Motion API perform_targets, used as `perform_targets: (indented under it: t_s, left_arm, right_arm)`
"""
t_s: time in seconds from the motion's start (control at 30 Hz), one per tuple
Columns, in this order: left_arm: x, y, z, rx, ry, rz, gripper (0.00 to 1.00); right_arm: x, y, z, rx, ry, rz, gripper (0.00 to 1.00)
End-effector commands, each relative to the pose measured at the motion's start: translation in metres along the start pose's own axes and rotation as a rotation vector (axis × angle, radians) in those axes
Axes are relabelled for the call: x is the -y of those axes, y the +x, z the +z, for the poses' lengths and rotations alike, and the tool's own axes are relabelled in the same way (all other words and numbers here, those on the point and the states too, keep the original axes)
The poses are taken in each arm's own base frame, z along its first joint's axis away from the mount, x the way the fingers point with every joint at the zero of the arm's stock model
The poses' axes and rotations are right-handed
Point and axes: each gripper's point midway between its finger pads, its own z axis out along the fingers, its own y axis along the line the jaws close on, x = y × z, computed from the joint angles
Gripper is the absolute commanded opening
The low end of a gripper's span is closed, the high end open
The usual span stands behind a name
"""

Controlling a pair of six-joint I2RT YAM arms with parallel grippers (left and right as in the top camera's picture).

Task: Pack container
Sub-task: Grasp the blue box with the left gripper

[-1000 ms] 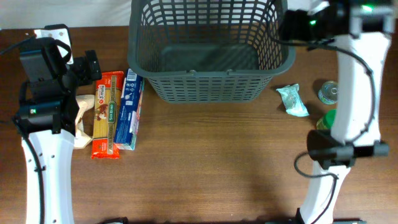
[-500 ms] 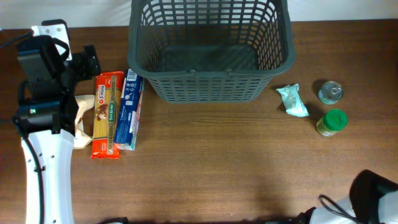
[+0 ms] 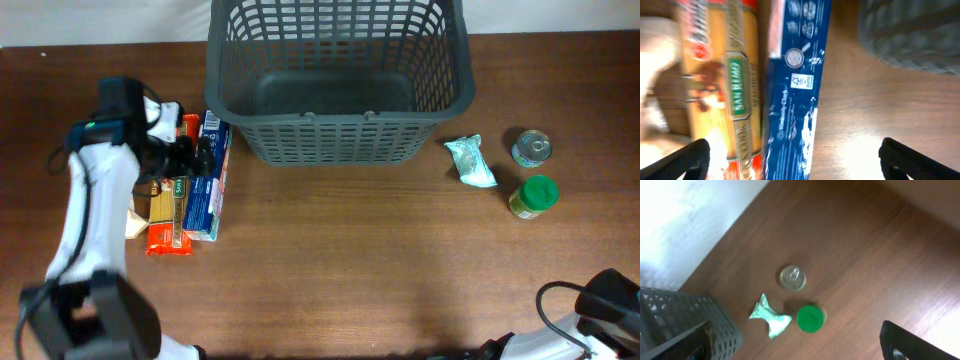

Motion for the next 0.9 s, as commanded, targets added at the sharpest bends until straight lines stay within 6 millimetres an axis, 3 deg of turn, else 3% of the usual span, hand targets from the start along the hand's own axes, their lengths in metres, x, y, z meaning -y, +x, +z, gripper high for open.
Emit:
perform_targets:
  t_s: [0.0, 0.17, 0.37, 0.4, 0.43, 0.5, 0.7, 0.87]
  left_arm:
    - [0.011, 0.011, 0.035, -0.101, 0.039, 0.098, 0.98]
    - [-0.001, 0.030, 0.078, -0.245, -0.042, 0.119, 0.92]
    - [-0.016, 0.048, 0.109, -0.355, -0.102, 0.122, 0.74]
    - [-0.021, 0.050, 0.112, -0.369, -0.125, 0.124, 0.66]
    - [-0.022, 0.051, 0.114, -0.375, -0.130, 0.125, 0.51]
    - [-0.023, 0.053, 0.115, -0.383, -0.131, 0.124, 0.02]
    - [-0.022, 0.037, 0.091, -0.367, -0.140, 0.108, 0.02]
    - [-0.038, -0.013, 0.025, -0.242, -0.235, 0.018, 0.02]
  right_arm:
    - [-0.003, 0.006, 0.006, -0.035, -0.028, 0.017, 0.99]
    - [0.001, 0.013, 0.017, -0.080, -0.017, 0.027, 0.99]
    - [0.002, 0.014, 0.018, -0.085, -0.016, 0.027, 0.99]
    - [0.002, 0.014, 0.018, -0.085, -0.016, 0.028, 0.99]
    - [0.002, 0.014, 0.018, -0.085, -0.016, 0.028, 0.99]
    - [0.002, 0.014, 0.018, -0.085, -0.016, 0.028, 0.99]
    - [0.002, 0.014, 0.018, -0.085, -0.016, 0.028, 0.99]
    - [0.002, 0.014, 0.018, -0.085, -0.016, 0.028, 0.99]
